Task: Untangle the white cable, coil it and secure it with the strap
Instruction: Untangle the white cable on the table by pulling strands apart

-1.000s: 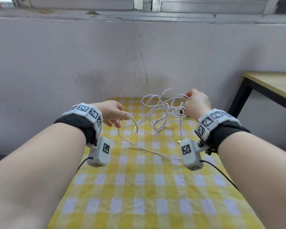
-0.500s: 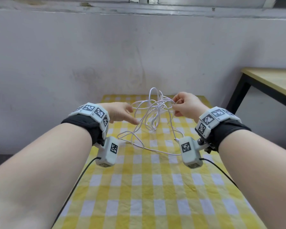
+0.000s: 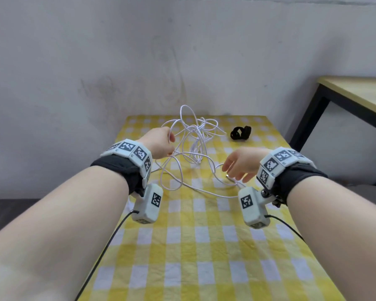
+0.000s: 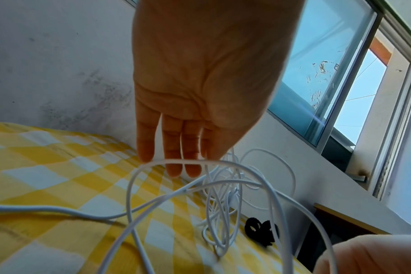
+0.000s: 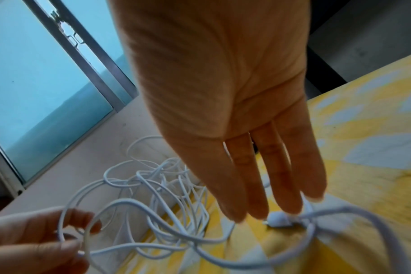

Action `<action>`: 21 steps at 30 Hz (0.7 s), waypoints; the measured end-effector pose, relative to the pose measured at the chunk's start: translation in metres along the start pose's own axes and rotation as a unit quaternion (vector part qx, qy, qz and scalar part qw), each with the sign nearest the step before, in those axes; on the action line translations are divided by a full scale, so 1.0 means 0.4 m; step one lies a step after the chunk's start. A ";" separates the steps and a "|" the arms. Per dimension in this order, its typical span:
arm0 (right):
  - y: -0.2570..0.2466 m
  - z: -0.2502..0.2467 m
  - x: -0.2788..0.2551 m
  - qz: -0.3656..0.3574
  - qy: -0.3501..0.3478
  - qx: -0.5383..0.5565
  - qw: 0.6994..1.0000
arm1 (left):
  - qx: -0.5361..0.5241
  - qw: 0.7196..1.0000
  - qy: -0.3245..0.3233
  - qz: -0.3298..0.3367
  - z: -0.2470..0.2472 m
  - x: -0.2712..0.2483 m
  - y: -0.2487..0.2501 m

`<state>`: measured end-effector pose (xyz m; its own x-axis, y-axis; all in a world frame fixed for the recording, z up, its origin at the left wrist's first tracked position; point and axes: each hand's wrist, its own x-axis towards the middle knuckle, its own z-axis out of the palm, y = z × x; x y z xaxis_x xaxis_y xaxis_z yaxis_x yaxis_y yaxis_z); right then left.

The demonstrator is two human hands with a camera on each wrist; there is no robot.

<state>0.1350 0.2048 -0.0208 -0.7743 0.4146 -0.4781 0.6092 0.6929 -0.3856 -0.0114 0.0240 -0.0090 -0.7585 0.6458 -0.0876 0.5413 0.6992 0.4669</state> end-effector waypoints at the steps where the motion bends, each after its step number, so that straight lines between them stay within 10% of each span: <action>1: 0.001 0.006 0.004 0.005 -0.018 -0.023 1.000 | 0.009 1.000 0.015 -0.005 0.002 0.005 -0.004; 12: -0.020 0.032 -0.005 0.047 -0.019 -0.222 0.974 | 0.016 0.997 0.064 -0.038 0.011 0.019 -0.027; 21: -0.016 -0.015 -0.009 -0.003 0.170 0.112 0.979 | 0.015 0.987 0.156 0.043 -0.006 -0.020 0.003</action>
<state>0.1328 0.2023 -0.0118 -0.7664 0.6107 -0.1992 0.5980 0.5650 -0.5685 -0.0056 0.0190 -0.0055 -0.7811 0.5810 0.2289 0.6160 0.6570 0.4347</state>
